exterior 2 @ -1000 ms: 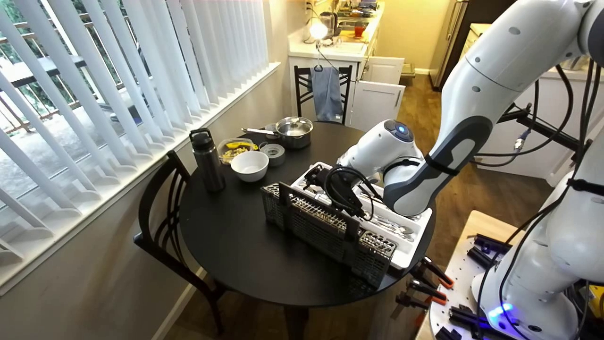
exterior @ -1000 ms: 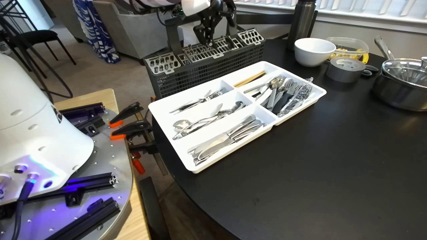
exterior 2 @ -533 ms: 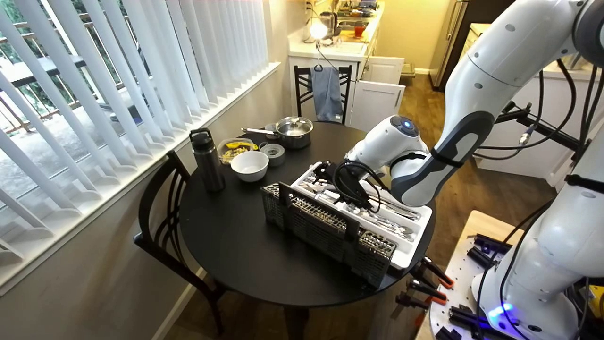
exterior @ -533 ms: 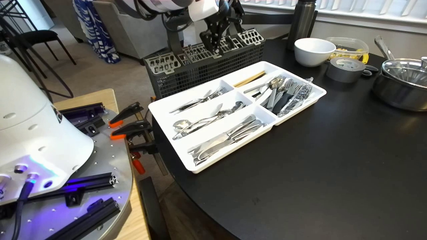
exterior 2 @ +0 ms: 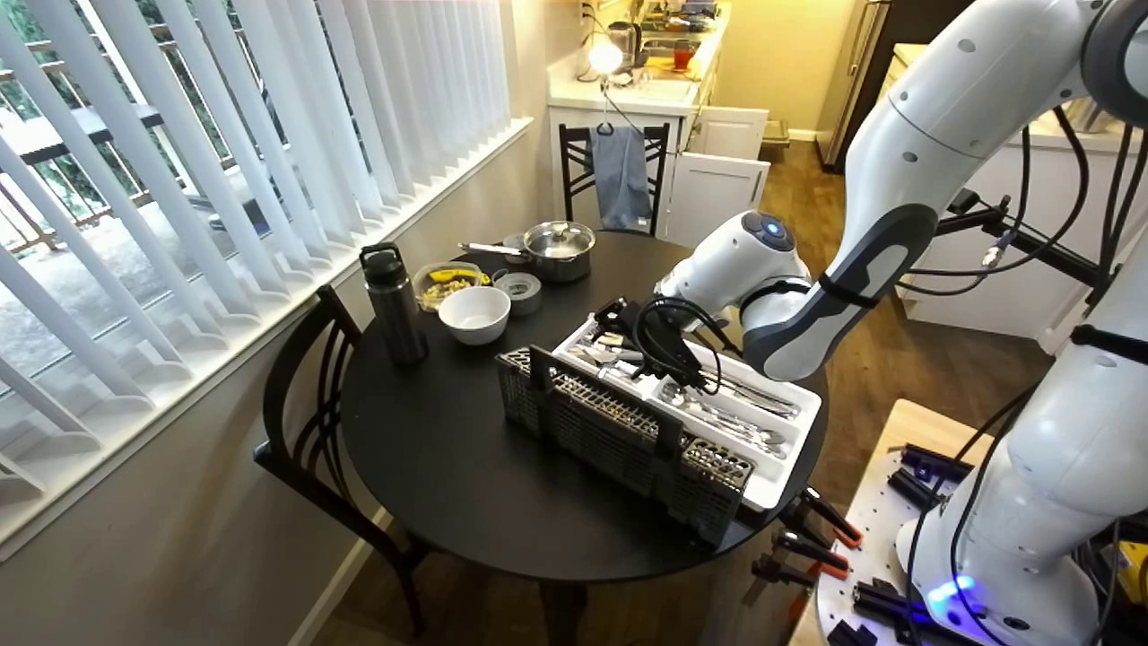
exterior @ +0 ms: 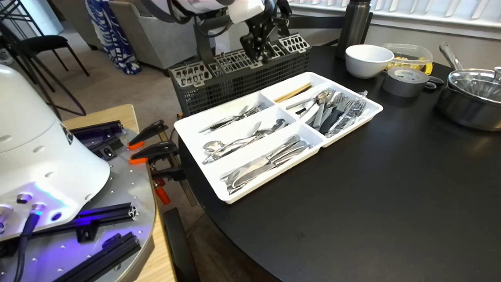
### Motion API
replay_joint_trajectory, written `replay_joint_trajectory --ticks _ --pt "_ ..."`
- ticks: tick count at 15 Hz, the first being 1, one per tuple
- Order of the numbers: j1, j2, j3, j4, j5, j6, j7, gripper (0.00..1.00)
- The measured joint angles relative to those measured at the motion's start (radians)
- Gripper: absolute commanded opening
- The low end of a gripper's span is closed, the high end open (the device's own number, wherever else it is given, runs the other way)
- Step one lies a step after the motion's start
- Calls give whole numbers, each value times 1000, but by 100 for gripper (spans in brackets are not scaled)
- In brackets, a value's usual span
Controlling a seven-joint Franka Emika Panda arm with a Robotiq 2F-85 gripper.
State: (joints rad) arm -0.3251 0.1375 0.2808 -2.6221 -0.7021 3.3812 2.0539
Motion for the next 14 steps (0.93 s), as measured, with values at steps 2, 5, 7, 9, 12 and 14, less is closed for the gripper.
replay_joint_trajectory --ticks 2,5,7,9,12,14 --pt "-30 2 26 13 -21 1 4 100" --pt "-73 17 79 35 -59 5 16 93" --pt "-104 34 119 50 -83 9 27 67" --pt "-140 52 160 64 -107 13 40 53" --pt "-205 77 219 80 -143 14 56 34" --pt "-255 89 260 85 -163 14 61 20"
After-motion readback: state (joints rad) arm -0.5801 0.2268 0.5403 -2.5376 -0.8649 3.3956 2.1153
